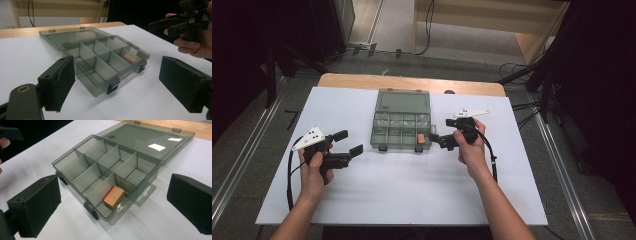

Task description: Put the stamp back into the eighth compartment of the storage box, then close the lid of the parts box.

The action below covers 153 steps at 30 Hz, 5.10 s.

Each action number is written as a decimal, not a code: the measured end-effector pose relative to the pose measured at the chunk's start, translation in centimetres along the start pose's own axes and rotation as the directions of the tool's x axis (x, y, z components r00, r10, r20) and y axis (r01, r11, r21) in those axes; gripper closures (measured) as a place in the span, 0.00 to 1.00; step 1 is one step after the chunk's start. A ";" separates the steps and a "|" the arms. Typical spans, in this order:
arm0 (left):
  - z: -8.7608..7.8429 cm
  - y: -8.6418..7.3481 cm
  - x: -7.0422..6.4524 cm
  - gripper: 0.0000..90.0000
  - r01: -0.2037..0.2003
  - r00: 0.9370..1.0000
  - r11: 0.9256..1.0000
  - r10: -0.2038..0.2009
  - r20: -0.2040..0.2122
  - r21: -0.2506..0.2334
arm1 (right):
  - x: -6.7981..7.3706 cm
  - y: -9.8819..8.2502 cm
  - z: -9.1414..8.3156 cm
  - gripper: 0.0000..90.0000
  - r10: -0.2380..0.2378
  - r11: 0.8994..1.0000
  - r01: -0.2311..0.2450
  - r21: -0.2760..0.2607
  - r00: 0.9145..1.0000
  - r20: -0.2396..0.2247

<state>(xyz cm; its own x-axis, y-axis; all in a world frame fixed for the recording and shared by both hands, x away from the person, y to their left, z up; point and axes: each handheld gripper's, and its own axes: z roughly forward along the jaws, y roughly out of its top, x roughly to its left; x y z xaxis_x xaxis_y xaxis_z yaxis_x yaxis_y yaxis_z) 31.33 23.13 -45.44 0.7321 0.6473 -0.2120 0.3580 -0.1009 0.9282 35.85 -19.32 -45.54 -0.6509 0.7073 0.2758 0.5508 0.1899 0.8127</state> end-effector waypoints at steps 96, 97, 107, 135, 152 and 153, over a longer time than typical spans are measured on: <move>15.0 5.3 10.7 0.35 0.258 0.960 0.953 -0.234 -0.154 0.158 | -7.4 4.7 8.2 0.26 0.299 0.954 -0.298 0.013 0.954 -0.015; 15.1 5.2 10.8 0.35 0.258 0.960 0.952 -0.232 -0.158 0.165 | -7.6 4.6 8.3 0.28 0.302 0.953 -0.301 0.016 0.953 -0.009; 15.9 4.3 11.4 0.43 0.300 0.948 0.936 -0.271 -0.166 0.185 | -8.5 4.2 9.6 0.39 0.336 0.940 -0.338 0.045 0.940 0.055; 18.1 2.9 11.4 0.47 0.390 0.916 0.890 -0.349 -0.196 0.235 | -9.0 3.1 11.6 0.44 0.393 0.914 -0.398 0.081 0.917 0.071; 18.3 3.1 11.6 0.57 0.398 0.913 0.886 -0.357 -0.196 0.237 | -9.4 2.9 11.6 0.60 0.402 0.910 -0.406 0.083 0.914 0.059; 18.2 3.2 11.6 0.59 0.396 0.914 0.888 -0.356 -0.195 0.233 | -9.4 2.9 11.5 0.62 0.394 0.914 -0.398 0.081 0.917 0.061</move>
<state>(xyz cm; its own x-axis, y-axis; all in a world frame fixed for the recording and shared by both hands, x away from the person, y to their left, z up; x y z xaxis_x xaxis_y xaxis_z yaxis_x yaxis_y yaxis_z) 51.51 16.55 -50.50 0.4287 0.7749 -0.4644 0.7427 -0.0096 0.6695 49.56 -17.54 -51.69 -0.3482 0.7651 0.5416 0.8045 -0.0527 0.5917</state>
